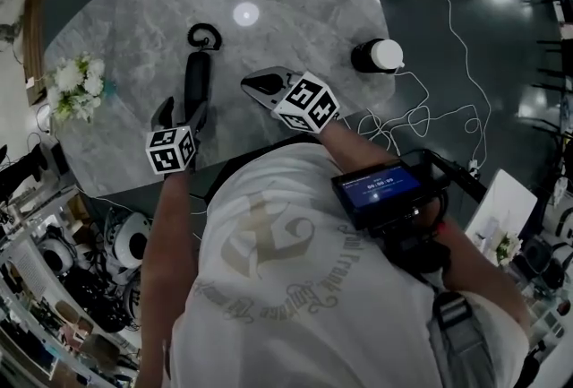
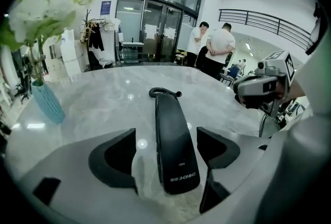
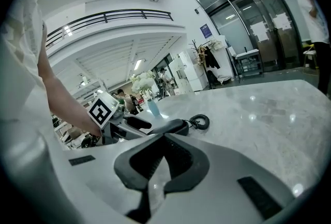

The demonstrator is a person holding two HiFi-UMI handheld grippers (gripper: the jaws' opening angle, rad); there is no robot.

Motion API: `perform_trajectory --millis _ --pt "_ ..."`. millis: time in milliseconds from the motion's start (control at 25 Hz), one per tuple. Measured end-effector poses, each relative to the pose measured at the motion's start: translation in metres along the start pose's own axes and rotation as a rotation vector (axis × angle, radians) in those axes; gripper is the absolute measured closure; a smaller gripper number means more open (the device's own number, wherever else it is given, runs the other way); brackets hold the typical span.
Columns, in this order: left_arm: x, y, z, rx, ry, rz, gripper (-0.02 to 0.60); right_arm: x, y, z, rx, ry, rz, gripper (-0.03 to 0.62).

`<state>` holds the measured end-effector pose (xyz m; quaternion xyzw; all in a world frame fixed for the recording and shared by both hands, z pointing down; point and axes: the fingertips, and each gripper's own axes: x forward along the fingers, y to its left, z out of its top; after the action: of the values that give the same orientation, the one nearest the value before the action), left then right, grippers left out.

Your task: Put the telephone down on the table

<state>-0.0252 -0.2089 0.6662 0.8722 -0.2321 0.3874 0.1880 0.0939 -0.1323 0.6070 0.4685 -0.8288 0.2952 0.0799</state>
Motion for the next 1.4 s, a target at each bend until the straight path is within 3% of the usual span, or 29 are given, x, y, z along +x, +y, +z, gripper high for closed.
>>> perform_trajectory --millis 480,720,1080,1280,1400 --pt "-0.067 -0.005 -0.023 -0.070 -0.140 -0.028 0.241 0.005 0.037 0.010 -0.065 -0.019 -0.031 0.579" --pt "-0.095 -0.009 -0.036 -0.059 -0.199 -0.036 0.296 0.000 0.063 0.012 -0.104 -0.046 -0.044 0.579" --pt "-0.138 -0.023 -0.056 -0.068 -0.259 -0.084 0.428 -0.021 0.115 0.008 -0.160 -0.095 -0.044 0.579" --pt "-0.157 -0.034 -0.064 -0.085 -0.304 -0.124 0.552 -0.036 0.134 0.001 -0.171 -0.114 -0.061 0.579" --pt "-0.166 -0.041 -0.072 -0.100 -0.318 -0.148 0.563 -0.046 0.143 -0.005 -0.157 -0.131 -0.081 0.579"
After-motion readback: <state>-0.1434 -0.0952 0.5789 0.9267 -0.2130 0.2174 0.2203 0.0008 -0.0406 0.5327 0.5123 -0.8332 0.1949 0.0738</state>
